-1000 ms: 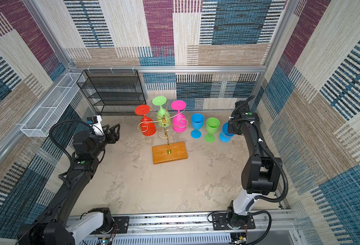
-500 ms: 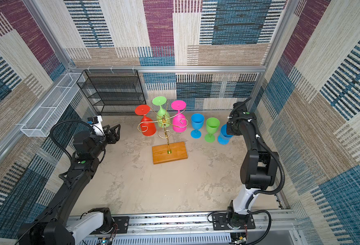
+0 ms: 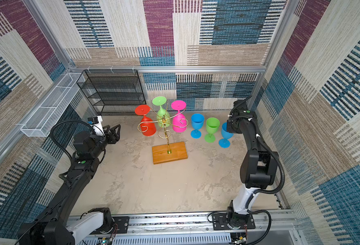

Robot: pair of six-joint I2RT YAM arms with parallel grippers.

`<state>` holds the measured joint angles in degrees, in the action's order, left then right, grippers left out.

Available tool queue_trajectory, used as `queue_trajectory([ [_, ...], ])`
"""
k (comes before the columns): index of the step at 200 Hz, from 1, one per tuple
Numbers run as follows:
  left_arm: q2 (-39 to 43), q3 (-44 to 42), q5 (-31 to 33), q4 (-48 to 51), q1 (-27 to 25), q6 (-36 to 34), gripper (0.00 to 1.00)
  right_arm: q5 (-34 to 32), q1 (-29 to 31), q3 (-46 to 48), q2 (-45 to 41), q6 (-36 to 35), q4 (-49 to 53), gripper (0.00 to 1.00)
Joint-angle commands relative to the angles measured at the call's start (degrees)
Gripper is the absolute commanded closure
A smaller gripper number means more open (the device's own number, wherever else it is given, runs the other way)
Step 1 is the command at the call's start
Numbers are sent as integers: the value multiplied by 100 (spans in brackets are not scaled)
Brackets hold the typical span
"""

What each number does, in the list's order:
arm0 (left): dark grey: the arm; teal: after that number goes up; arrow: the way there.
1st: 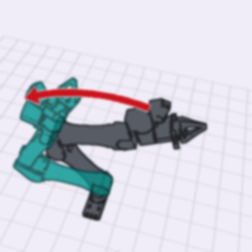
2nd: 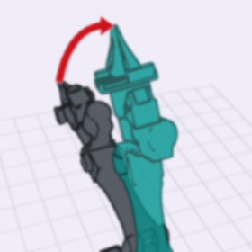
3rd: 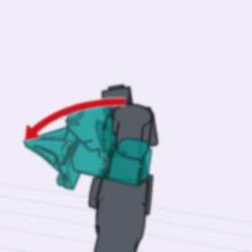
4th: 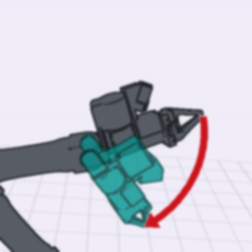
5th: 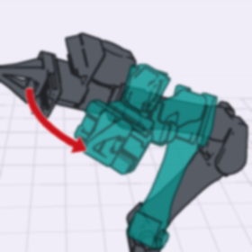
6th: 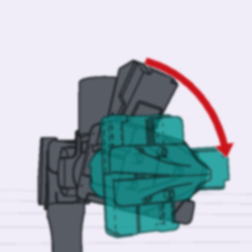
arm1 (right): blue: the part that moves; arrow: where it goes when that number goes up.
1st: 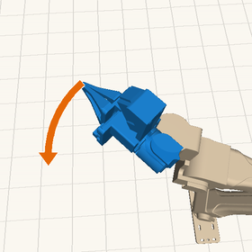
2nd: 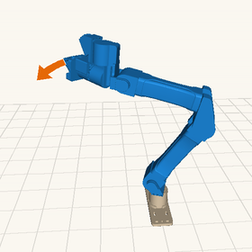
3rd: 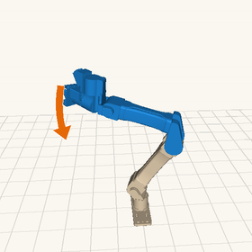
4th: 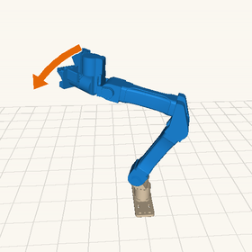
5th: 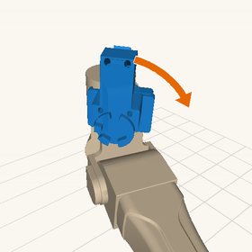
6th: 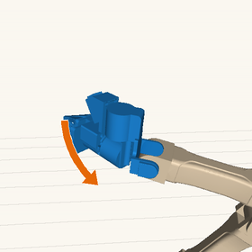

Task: Take the wine glass off the wine glass rack
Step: 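Open the right gripper and raise it off the blue glass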

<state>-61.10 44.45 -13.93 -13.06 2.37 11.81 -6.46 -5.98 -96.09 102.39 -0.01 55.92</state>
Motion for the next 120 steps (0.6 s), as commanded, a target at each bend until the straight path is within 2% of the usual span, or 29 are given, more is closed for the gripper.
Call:
queue_trajectory([
  [1, 20, -2, -83, -171, 2, 35, 32, -39, 0, -132, -115, 29, -164, 61],
  [39, 37, 96, -83, -66, 9, 188, 32, -167, 1, 2, -607, 62, -580, 45],
  [59, 21, 268, -201, 70, 9, 379, 32, -80, 0, 340, -1204, 74, -1113, 32],
  [71, -3, 463, -391, 259, 18, 615, 33, 345, 0, 692, -1688, 105, -1538, 26],
  [93, -84, 807, -821, 501, 59, 1315, 35, 1513, 7, 1585, -2745, 226, -2632, 12],
  [120, -369, 1244, -1668, 568, 97, 2271, 37, 2833, 5, 2626, -3864, 613, -3837, 3],
])
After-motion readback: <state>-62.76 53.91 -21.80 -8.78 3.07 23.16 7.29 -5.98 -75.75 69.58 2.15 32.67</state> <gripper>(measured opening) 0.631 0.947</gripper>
